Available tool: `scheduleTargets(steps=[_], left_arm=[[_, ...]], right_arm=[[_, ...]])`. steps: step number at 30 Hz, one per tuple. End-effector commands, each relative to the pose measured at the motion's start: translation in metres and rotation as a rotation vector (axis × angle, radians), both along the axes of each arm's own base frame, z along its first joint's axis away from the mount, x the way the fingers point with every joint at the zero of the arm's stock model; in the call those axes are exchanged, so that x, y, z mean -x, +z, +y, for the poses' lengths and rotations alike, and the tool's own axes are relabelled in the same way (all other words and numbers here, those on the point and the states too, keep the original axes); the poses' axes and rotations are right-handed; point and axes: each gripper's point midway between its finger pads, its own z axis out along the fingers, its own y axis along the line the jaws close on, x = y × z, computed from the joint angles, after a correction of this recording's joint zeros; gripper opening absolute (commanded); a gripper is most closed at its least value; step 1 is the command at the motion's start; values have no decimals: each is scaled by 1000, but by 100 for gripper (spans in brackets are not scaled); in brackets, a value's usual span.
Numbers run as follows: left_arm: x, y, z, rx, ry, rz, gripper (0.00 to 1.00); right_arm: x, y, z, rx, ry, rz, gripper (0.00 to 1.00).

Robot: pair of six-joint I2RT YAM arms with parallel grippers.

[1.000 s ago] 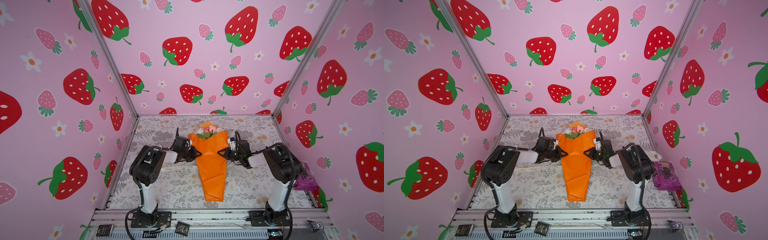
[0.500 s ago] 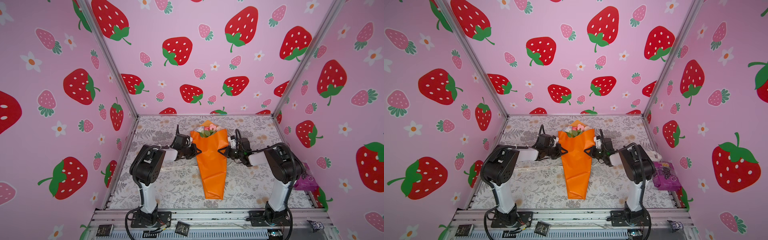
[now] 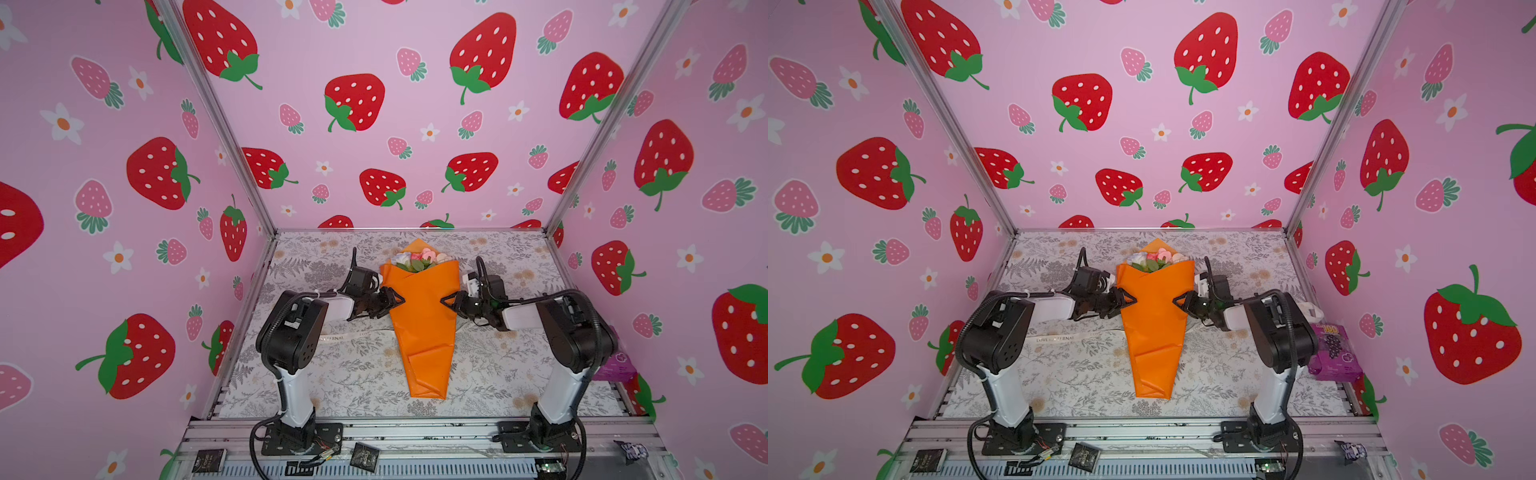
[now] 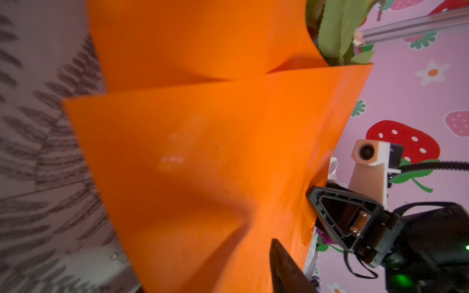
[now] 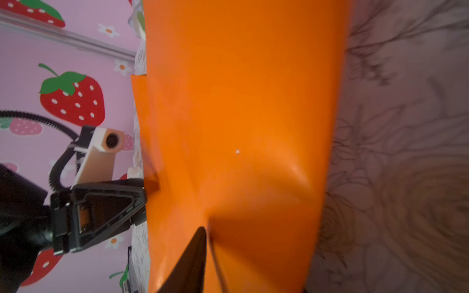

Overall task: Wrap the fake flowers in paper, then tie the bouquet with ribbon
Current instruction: 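Grip the orange cone from both sides and slide it toward the robot over the ribbon, then release the cone and grasp the ribbon ends on each side with both grippers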

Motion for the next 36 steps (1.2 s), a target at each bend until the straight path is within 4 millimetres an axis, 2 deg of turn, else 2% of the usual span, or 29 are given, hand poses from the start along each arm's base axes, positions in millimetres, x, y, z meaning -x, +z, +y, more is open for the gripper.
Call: scheduleTargets(steps=[1,5,7,12,14,18,21,26,32,36], left_arm=[[6,23,13,-65,-4,-49,62],[18,40,34,-164,24,-69,68],[30,43,49,-210,56,-63,70],[68,34,96,-279,154,13,73],[83,31,122,-288,224,47,75],[107,15,174,-273,393,154,79],[122,4,200,-282,489,230,79],[132,-9,233,-382,574,327,78],[132,-10,284,-612,696,368,77],[119,-15,293,-599,717,388,78]], right_arm=[[-3,22,-30,91,-75,-44,48],[3,35,-73,224,-166,-53,51],[9,38,-104,305,-250,-56,58],[30,26,-184,406,-468,9,62],[38,19,-210,432,-530,39,63],[46,10,-248,509,-622,87,66],[44,8,-261,545,-642,107,67],[40,4,-269,584,-658,139,63],[36,7,-270,597,-648,120,62],[35,7,-266,581,-625,116,62]])
